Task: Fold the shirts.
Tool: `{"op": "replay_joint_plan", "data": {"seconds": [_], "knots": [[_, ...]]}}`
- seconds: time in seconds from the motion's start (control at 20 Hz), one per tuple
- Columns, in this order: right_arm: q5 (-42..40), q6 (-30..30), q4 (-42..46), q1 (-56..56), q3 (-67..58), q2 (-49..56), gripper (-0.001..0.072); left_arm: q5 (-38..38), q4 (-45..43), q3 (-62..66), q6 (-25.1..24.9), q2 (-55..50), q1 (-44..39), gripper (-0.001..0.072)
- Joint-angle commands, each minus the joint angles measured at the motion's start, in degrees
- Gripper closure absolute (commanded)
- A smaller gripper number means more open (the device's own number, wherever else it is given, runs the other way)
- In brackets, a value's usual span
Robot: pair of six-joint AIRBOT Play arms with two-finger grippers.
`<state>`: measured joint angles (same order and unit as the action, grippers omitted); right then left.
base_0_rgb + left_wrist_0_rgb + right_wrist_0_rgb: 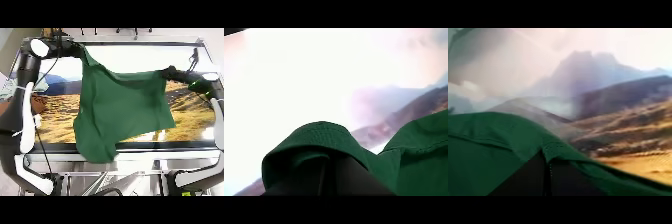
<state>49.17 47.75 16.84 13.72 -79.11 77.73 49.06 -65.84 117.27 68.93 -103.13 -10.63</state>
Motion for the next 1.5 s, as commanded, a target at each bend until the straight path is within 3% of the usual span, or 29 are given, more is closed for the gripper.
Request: {"op": "replay_joint_plan", "data": {"seconds": [0.0, 0.05, 0.1, 0.15, 0.35, 0.45, 0.55, 0.65, 0.85, 1.0, 1.2, 1.35, 1.4, 1.45], "knots": [[-7.87, -3.98, -0.81, 0.48, 0.55, 5.42, 0.0681, -1.66, -2.38, 2.05, 8.15, -4.13, 1.70, 0.0692], [-8.02, -4.13, -0.72, 1.14, 0.57, 5.51, 0.0572, -1.64, 0.09, -0.20, 8.07, -2.93, 3.23, 0.0594], [-7.30, -4.13, -0.57, 2.14, 0.55, 5.40, 0.0425, -1.20, 2.49, -2.45, 8.09, -1.77, 4.55, 0.0200], [-5.81, -4.17, -0.55, 3.37, 0.55, 5.20, 0.0409, 0.13, 5.09, -4.09, 8.22, -0.76, 5.86, 0.0011], [4.96, -3.96, 1.66, 11.02, 0.55, 3.52, 0.0409, 19.52, 7.37, -4.52, 8.94, 2.64, 11.98, 0.0011], [10.38, -0.39, 7.39, 15.28, 0.55, 3.21, 0.0409, 29.31, 7.37, -7.02, 10.62, 5.07, 14.99, 0.0011], [14.34, 1.38, 13.70, 18.12, 0.79, 3.26, 0.0410, 36.61, 6.69, -15.41, 12.46, 8.81, 17.31, 0.0012], [15.63, 1.33, 16.92, 19.56, 0.79, 3.26, 0.0410, 38.62, 4.24, -28.59, 13.31, 14.23, 18.75, 0.0012], [15.58, 0.17, 17.05, 20.35, 0.79, 3.34, 0.0410, 27.74, 4.00, -59.82, 15.28, 27.23, 20.06, 0.0012], [15.63, 0.07, 17.05, 20.35, 0.79, 3.34, 0.0410, 15.96, 12.28, -78.12, 13.27, 32.85, 19.98, 0.0012], [15.89, 0.07, 17.05, 20.35, 0.79, 3.34, 0.0410, 4.50, 24.28, -87.76, 4.90, 33.55, 19.89, 0.0012], [17.14, 0.04, 17.09, 20.35, 0.79, 3.34, 0.0410, 1.42, 32.72, -86.90, -0.81, 30.45, 19.87, 0.0013], [17.33, 0.07, 17.25, 20.35, 0.79, 3.37, 0.0410, 1.79, 34.86, -86.01, -1.77, 28.89, 19.74, 0.0086], [17.33, 0.07, 18.69, 20.35, 0.79, 3.37, 0.0409, 2.43, 37.20, -84.78, -3.41, 27.21, 19.19, 0.0215]]}}
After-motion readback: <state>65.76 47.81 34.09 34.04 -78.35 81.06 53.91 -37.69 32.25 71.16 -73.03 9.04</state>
